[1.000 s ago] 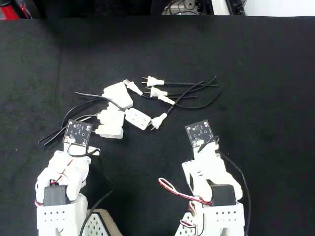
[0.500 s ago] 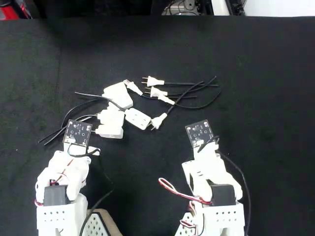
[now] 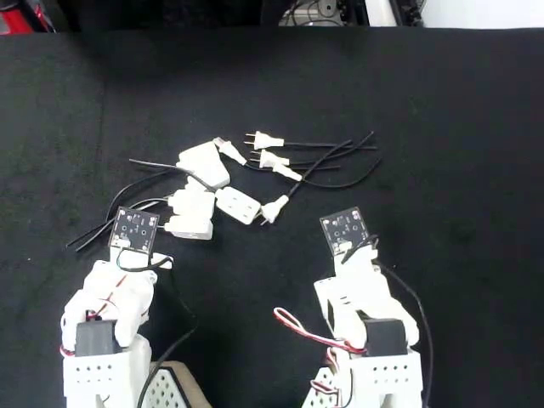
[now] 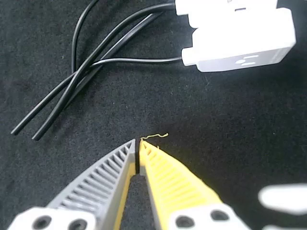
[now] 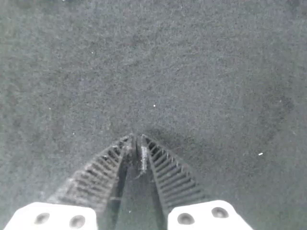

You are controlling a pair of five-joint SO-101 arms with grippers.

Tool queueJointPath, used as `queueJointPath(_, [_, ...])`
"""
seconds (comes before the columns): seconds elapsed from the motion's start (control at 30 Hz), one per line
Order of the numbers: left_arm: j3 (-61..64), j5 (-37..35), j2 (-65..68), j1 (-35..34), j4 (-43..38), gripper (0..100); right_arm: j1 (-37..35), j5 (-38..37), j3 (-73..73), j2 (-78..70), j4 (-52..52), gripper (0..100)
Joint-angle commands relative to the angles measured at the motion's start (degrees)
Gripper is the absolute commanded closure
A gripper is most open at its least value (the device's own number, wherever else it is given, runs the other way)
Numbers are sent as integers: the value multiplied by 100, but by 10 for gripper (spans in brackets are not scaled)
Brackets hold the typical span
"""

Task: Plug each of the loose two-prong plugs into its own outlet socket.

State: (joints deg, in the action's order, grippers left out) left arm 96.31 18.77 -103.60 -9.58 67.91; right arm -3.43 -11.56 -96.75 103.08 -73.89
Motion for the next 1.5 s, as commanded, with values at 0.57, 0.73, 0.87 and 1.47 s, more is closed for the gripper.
queueJointPath(0.57, [110,-53,-44,48,70,970,53,-26,22,444,-9,985])
queueJointPath(0.73, [110,-53,-44,48,70,970,53,-26,22,444,-9,985])
queueJointPath(0.87, [110,-44,-53,92,70,970,53,-26,22,444,-9,985])
queueJointPath(1.47, [-1007,993,-18,92,-545,970,-220,-44,31,488,607,984])
